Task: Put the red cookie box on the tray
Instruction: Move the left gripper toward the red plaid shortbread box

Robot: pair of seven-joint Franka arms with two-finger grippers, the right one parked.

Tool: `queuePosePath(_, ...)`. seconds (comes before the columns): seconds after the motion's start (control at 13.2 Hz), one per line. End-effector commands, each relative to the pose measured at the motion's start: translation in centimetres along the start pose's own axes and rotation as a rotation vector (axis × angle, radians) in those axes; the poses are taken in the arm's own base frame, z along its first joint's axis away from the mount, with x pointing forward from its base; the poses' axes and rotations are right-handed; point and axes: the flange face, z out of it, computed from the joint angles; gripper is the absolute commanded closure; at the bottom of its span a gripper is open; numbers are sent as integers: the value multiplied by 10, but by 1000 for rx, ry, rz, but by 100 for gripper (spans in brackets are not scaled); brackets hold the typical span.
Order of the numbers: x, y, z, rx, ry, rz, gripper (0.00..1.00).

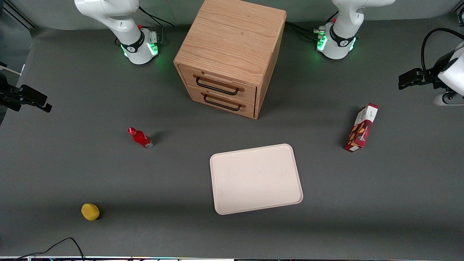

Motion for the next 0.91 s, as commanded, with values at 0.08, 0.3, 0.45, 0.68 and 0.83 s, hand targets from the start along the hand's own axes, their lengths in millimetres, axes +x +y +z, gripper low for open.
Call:
queuePosePath(0.08, -5, 4, -11, -6, 17, 17, 0)
queuePosePath(0.3, -5, 1, -9, -8, 9, 12, 0)
queuePosePath(0.45, -9, -5, -1, -11, -26, 55, 0)
queuePosePath(0.68, 9, -34, 57, -70, -40, 228, 0)
queuePosePath(0.83, 22, -39, 122, -75, -2, 306, 0)
